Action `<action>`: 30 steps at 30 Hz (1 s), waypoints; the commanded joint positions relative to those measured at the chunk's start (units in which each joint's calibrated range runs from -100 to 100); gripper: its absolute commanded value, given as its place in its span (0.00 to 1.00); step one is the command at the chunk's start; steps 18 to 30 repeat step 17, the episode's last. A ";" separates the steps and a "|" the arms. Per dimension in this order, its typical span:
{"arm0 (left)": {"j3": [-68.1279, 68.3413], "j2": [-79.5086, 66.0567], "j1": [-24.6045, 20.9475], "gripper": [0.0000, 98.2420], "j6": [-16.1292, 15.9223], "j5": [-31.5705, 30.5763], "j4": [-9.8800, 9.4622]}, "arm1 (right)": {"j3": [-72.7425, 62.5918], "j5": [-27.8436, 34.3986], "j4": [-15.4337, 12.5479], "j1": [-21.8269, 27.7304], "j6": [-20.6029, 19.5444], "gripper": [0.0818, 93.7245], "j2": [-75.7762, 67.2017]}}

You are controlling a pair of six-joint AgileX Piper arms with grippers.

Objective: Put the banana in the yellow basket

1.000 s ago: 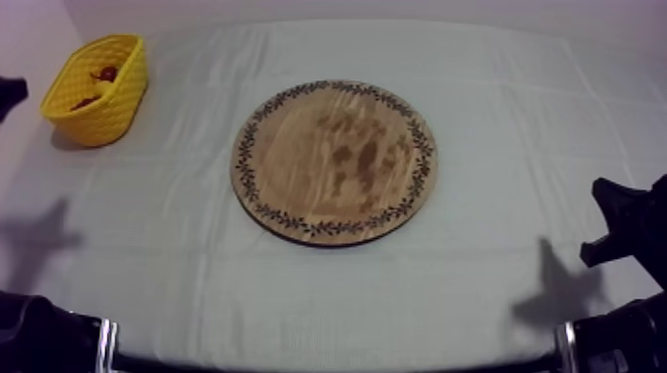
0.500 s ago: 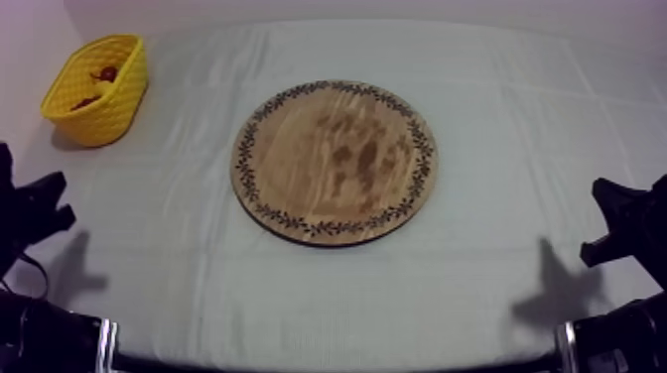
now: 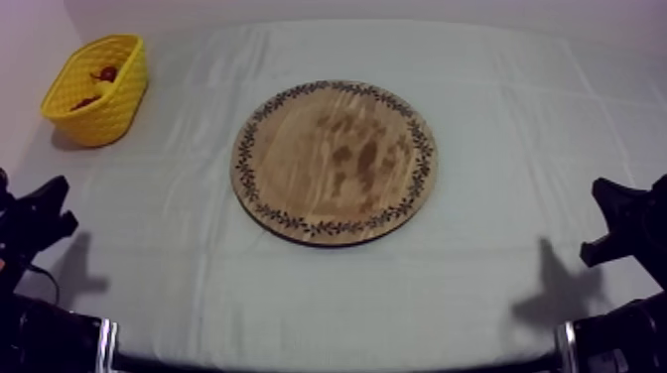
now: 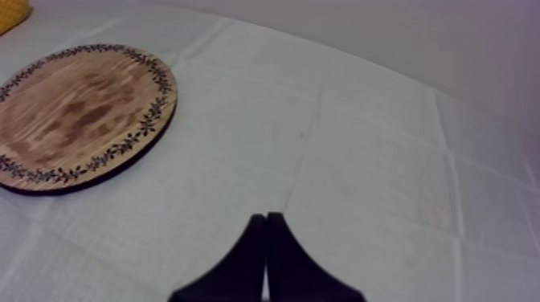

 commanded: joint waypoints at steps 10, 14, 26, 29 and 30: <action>0.45 -0.50 0.60 0.00 4.43 -2.61 -0.80 | -0.03 0.01 0.00 0.01 0.03 0.00 0.03; 0.45 -0.57 0.89 0.00 4.80 -2.64 -0.82 | -0.03 0.01 0.00 0.01 0.03 0.00 0.03; 0.46 -0.59 0.95 0.00 4.93 -2.64 -0.82 | -0.03 0.01 0.00 0.01 0.03 0.00 0.03; 0.46 -0.59 0.95 0.00 4.93 -2.64 -0.82 | -0.03 0.01 0.00 0.01 0.03 0.00 0.03; 0.46 -0.59 0.95 0.00 4.93 -2.64 -0.82 | -0.03 0.01 0.00 0.01 0.03 0.00 0.03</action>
